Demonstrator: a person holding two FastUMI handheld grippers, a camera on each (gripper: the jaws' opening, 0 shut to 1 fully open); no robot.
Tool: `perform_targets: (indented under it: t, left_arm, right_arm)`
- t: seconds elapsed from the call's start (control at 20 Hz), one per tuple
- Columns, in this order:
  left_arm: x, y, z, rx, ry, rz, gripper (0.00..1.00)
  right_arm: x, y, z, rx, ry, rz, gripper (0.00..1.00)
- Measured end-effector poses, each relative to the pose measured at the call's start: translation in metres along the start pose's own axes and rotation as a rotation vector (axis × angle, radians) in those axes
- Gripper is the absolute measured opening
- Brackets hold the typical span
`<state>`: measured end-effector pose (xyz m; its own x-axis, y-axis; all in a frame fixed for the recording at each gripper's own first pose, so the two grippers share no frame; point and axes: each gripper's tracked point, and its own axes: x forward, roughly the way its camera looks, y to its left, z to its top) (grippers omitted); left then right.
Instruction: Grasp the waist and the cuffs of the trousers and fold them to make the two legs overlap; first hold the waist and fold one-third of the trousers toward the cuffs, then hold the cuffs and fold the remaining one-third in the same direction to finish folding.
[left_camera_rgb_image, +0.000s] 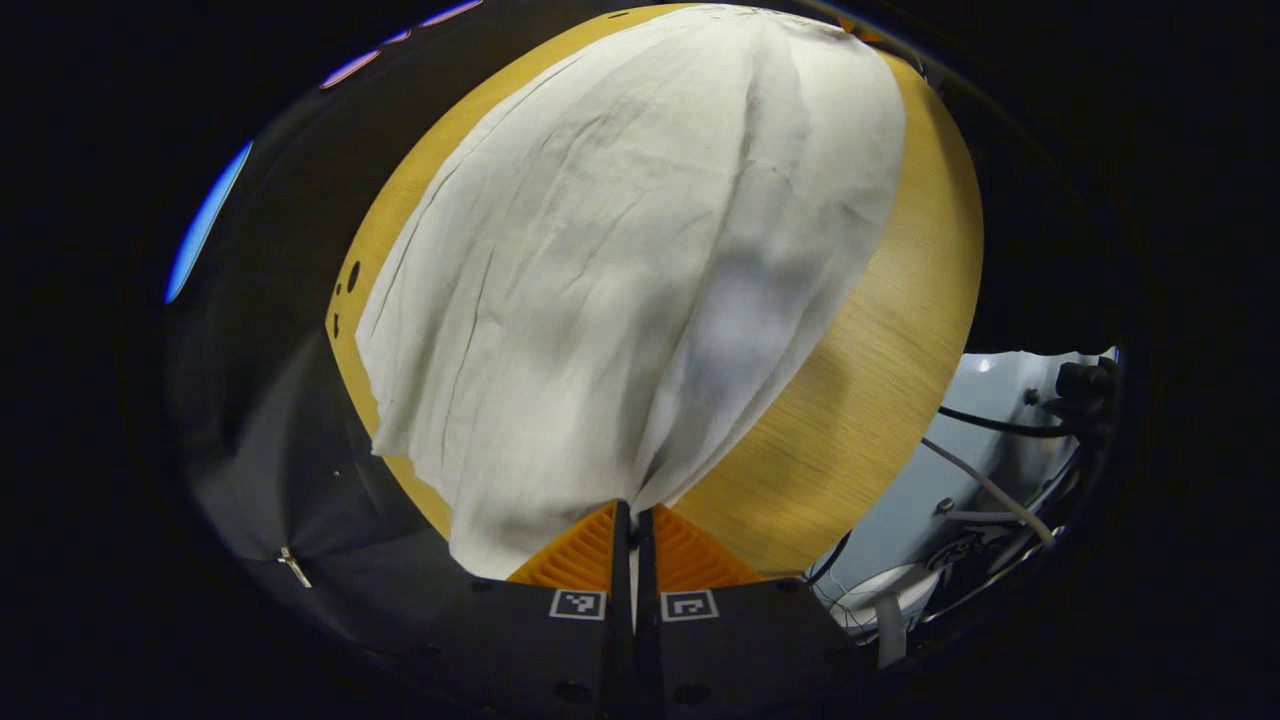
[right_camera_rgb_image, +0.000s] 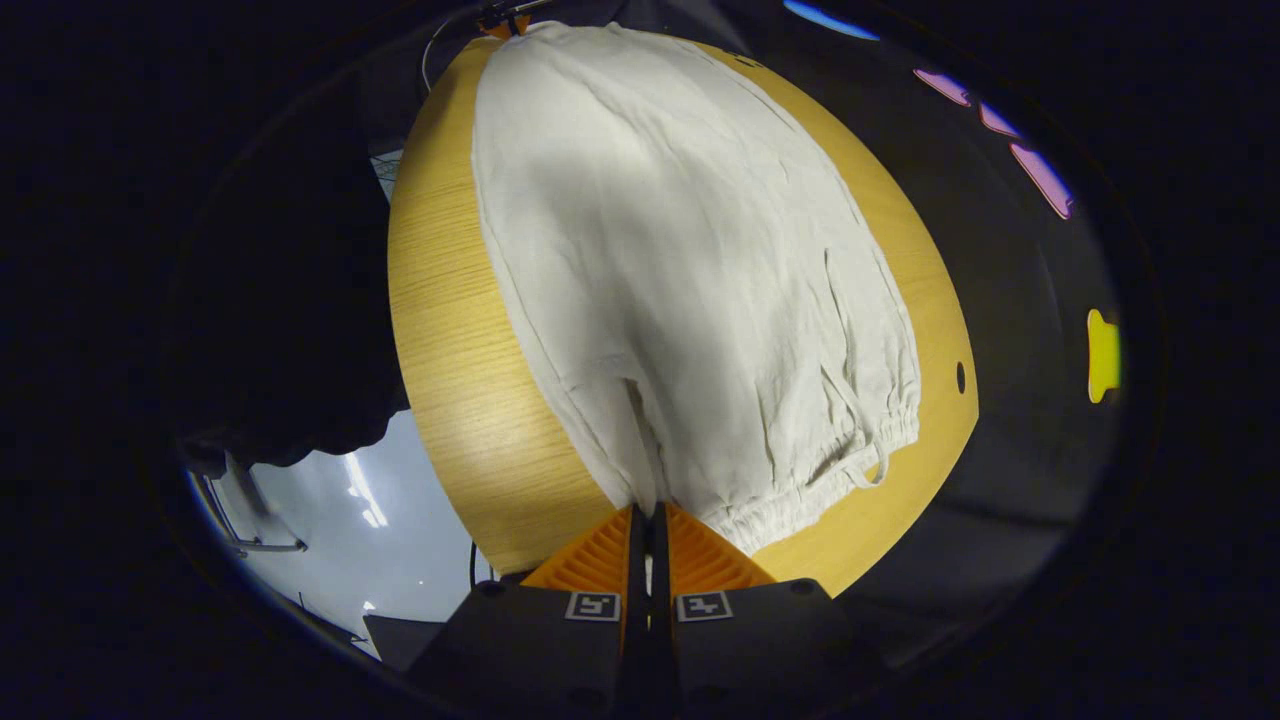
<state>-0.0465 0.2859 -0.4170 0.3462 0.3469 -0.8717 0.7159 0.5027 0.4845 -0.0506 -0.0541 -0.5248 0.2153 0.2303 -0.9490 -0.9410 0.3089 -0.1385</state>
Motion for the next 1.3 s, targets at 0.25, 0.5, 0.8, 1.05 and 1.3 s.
perform_targets:
  t: [0.25, 0.5, 0.8, 1.05, 1.3]
  left_arm:
    - [-0.012, 0.042, 0.014, -0.158, -0.037, 0.09, 0.06]
    - [-0.02, 0.098, 0.033, -0.313, -0.061, 0.168, 0.06]
    - [-0.016, 0.128, 0.061, -0.363, -0.096, 0.152, 0.06]
    - [-0.013, 0.046, 0.038, -0.136, -0.077, -0.09, 0.06]
    - [-0.024, -0.038, 0.004, 0.12, -0.021, -0.274, 0.98]
  right_arm:
    - [-0.027, -0.029, 0.015, 0.141, -0.059, -0.079, 0.05]
    - [-0.046, -0.083, 0.04, 0.28, -0.127, -0.199, 0.05]
    - [-0.049, -0.125, 0.056, 0.393, -0.148, -0.267, 0.06]
    - [-0.034, -0.119, 0.058, 0.342, -0.141, -0.244, 0.06]
    - [-0.034, -0.112, 0.053, 0.333, -0.128, -0.238, 0.05]
